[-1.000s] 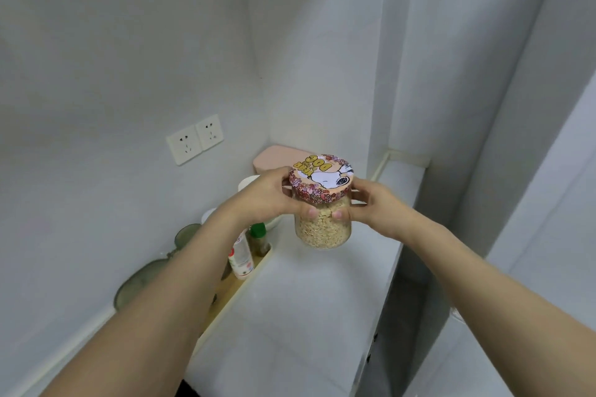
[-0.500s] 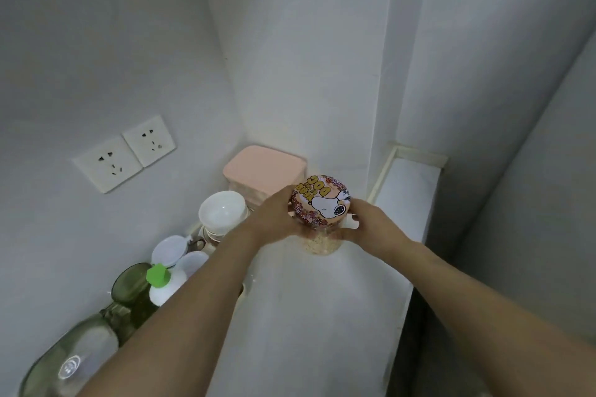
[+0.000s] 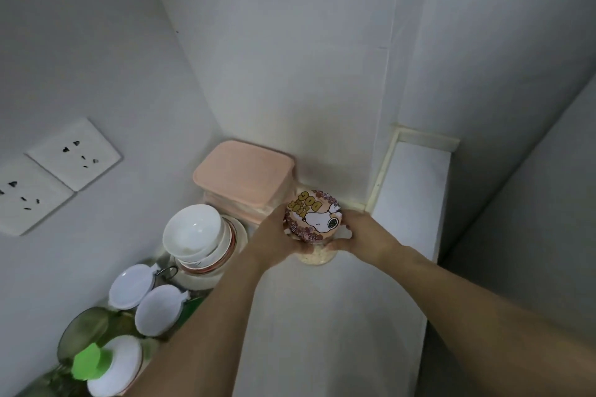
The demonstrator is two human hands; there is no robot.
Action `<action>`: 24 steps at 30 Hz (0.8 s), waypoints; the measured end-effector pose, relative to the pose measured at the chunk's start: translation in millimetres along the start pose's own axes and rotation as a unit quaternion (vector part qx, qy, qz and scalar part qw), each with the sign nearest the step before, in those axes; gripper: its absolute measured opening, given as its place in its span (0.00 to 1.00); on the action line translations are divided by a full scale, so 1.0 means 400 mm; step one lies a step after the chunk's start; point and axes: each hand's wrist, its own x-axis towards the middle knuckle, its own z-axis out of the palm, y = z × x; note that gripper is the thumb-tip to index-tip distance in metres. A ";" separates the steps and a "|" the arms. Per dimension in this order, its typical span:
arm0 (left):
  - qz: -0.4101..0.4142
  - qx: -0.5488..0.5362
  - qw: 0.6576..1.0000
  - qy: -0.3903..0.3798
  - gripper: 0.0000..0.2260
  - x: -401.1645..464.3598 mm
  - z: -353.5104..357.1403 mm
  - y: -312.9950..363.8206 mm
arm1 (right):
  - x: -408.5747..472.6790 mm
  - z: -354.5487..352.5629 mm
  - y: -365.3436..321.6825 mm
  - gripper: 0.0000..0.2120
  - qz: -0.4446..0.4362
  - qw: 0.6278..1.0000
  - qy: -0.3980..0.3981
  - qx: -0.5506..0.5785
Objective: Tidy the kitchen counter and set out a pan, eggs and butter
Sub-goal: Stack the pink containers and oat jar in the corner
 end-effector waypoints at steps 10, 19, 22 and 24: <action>-0.004 -0.083 0.996 0.038 0.35 0.083 0.007 -0.045 | 0.079 0.011 0.025 0.31 0.006 1.000 0.019 -0.006; 0.012 -0.116 0.990 0.079 0.35 0.124 0.027 -0.066 | 0.111 0.017 0.045 0.29 0.001 0.999 0.036 -0.017; 0.017 -0.117 0.989 0.085 0.35 0.134 0.033 -0.066 | 0.111 0.023 0.049 0.29 0.006 0.999 0.045 -0.019; 0.016 -0.109 0.990 0.092 0.34 0.135 0.039 -0.067 | 0.110 0.025 0.049 0.28 0.012 0.998 0.050 -0.021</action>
